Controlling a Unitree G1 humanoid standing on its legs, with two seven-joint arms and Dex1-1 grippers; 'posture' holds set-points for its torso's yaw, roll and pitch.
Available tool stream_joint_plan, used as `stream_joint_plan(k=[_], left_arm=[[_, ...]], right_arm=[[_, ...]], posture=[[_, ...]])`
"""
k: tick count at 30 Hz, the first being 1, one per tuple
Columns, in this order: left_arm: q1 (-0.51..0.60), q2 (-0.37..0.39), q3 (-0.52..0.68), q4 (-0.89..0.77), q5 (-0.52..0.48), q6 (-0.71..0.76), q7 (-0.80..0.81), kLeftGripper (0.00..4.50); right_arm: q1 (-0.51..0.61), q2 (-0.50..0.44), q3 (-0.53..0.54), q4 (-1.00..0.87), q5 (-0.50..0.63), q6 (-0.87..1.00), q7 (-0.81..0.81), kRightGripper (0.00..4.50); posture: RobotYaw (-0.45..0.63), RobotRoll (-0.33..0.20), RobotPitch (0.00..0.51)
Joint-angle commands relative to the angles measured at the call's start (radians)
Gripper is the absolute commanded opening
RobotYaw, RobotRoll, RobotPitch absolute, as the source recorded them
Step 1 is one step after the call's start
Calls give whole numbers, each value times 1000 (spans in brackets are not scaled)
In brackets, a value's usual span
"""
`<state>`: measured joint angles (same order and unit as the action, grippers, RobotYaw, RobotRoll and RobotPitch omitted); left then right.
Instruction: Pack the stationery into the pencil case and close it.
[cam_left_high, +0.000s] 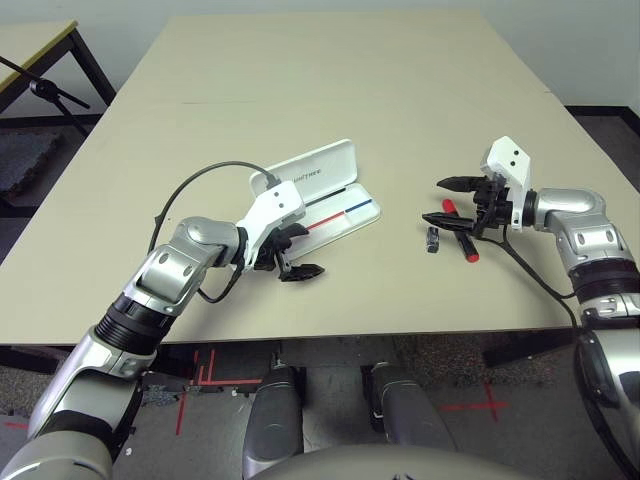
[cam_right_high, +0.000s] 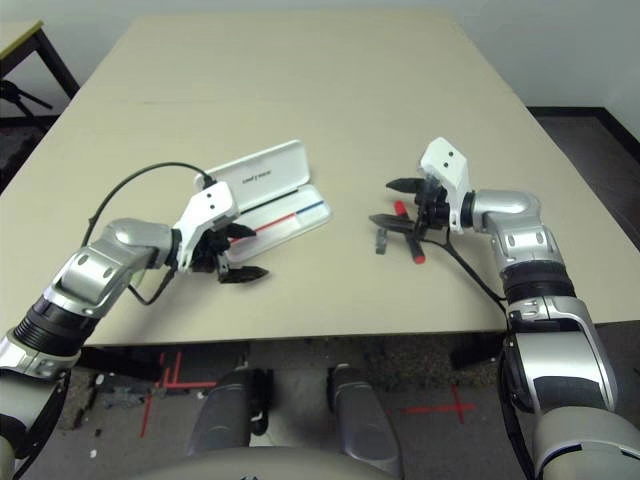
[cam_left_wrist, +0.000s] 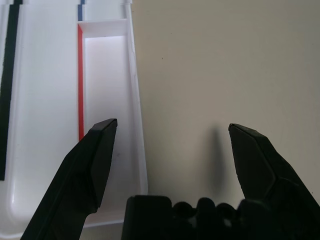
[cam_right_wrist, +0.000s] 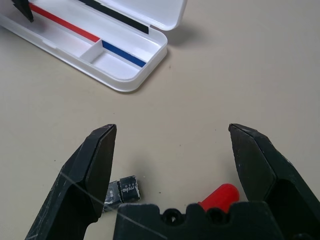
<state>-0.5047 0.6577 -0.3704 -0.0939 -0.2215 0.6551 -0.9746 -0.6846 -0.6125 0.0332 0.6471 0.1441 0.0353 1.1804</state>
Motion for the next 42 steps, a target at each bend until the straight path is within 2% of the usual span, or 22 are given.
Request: stream_joint_plan(k=[1, 9, 11, 13, 22, 28, 33, 42], left_arm=[[-9, -3, -16, 26, 27, -6, -13, 4500], [-8, -4, -29, 52, 60, -14, -33, 4500], [-7, -6, -26, 51, 63, -10, -37, 4136], [-8, -9, -24, 53, 66, -7, -40, 3546], [-15, -15, -9, 70, 67, -1, -50, 72], [-14, -4, -15, 65, 83, -22, -58, 32], [-4, 29, -15, 7, 87, -65, -95, 32], [49, 127, 15, -56, 92, -262, -193, 32]], right_arm=[[7, 4, 7, -16, -5, -7, -4, 4476], [8, 6, 9, -17, -12, -20, -16, 4476], [9, 6, 9, -21, -11, -20, -18, 4500], [10, 5, 10, -23, -12, -20, -19, 4500], [44, -31, 23, -119, 18, 95, 67, 4500], [85, -88, 51, -234, 38, 212, 155, 4500], [93, -91, 58, -264, 40, 242, 161, 4500], [106, -87, 80, -308, 50, 275, 190, 4500]], posture=[[-34, 0, 110], [-37, 0, 109], [-37, 0, 109], [-38, 0, 109], [-37, 0, 109], [-35, 0, 108], [-30, 0, 109], [-21, 0, 109]])
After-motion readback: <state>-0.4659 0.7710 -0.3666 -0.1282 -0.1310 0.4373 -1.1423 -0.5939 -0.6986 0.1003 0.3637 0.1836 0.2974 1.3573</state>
